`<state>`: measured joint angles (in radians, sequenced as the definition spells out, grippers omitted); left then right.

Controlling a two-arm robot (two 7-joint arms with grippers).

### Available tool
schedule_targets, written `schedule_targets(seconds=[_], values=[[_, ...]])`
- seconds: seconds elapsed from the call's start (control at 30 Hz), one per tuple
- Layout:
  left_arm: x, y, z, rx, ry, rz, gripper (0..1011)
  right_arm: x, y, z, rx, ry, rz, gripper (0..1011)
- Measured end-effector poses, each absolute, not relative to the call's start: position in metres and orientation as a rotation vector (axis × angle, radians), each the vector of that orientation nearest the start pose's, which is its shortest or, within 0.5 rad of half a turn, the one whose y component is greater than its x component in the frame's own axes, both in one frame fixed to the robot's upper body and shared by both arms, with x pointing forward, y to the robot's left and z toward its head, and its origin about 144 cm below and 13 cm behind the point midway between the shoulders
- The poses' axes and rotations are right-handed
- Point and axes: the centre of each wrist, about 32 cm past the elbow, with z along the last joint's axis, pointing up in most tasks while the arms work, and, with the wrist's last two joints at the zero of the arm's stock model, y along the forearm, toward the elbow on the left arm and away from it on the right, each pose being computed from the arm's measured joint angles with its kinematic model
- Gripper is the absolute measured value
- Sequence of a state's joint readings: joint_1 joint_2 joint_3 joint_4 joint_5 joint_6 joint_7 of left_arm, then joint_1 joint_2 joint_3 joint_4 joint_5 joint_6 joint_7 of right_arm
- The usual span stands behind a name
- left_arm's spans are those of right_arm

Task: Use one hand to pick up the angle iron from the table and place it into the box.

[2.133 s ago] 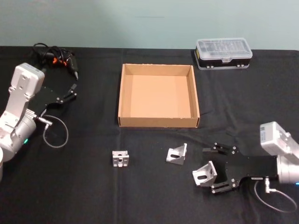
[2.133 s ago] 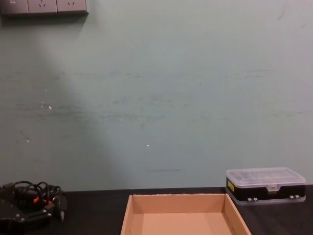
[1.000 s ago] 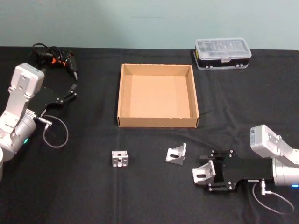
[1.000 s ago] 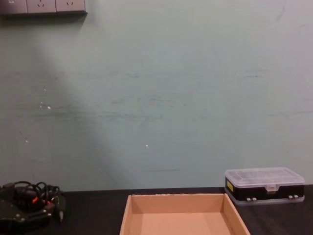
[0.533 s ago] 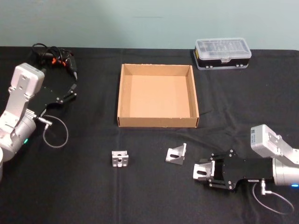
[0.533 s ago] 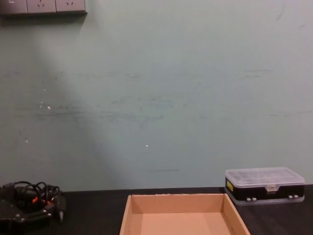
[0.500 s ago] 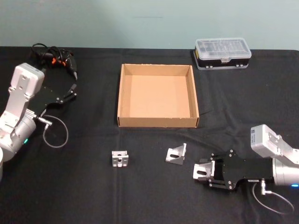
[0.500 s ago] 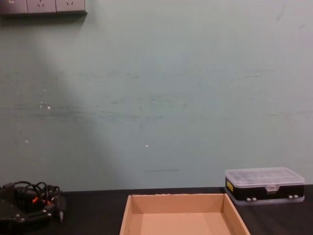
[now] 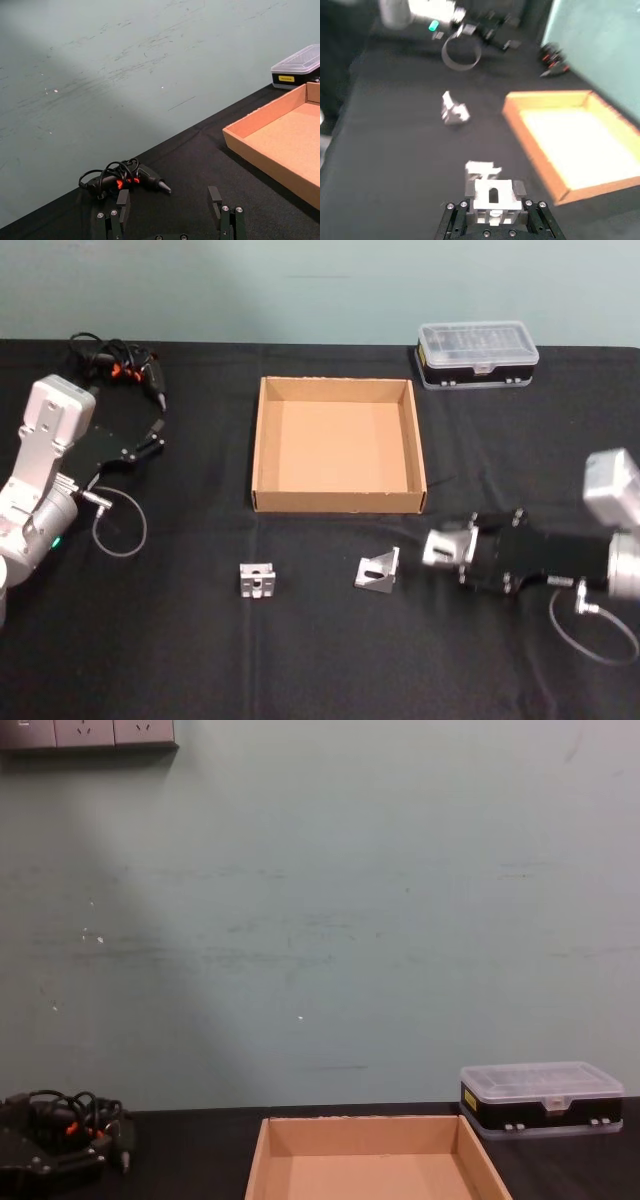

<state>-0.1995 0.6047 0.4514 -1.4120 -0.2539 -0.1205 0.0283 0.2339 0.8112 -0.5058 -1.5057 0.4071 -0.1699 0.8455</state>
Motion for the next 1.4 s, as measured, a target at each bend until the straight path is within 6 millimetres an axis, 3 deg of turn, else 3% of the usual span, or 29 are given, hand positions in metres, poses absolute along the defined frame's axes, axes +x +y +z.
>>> schedule_targets(seconds=[0.17, 0.33, 0.6, 0.73, 1.07, 1.4], values=[[0.489, 0.310, 1.140, 0.304, -0.285, 1.248, 1011, 0.495, -0.353, 1.206, -0.283, -0.200, -0.455, 453], [0.489, 0.310, 1.140, 0.304, -0.285, 1.248, 1011, 0.509, -0.343, 1.231, -0.210, -0.211, -0.539, 453], [0.489, 0.310, 1.140, 0.304, -0.285, 1.248, 1011, 0.536, -0.310, 1.257, -0.198, -0.200, -0.580, 453], [0.489, 0.310, 1.140, 0.304, -0.285, 1.248, 1011, 0.559, -0.281, 1.267, -0.252, -0.165, -0.596, 453], [0.489, 0.310, 1.140, 0.304, -0.285, 1.248, 1011, 0.598, -0.235, 1.274, -0.369, -0.110, -0.616, 453], [0.489, 0.310, 1.140, 0.304, -0.285, 1.248, 1011, 0.628, -0.200, 1.258, -0.494, -0.059, -0.643, 453]])
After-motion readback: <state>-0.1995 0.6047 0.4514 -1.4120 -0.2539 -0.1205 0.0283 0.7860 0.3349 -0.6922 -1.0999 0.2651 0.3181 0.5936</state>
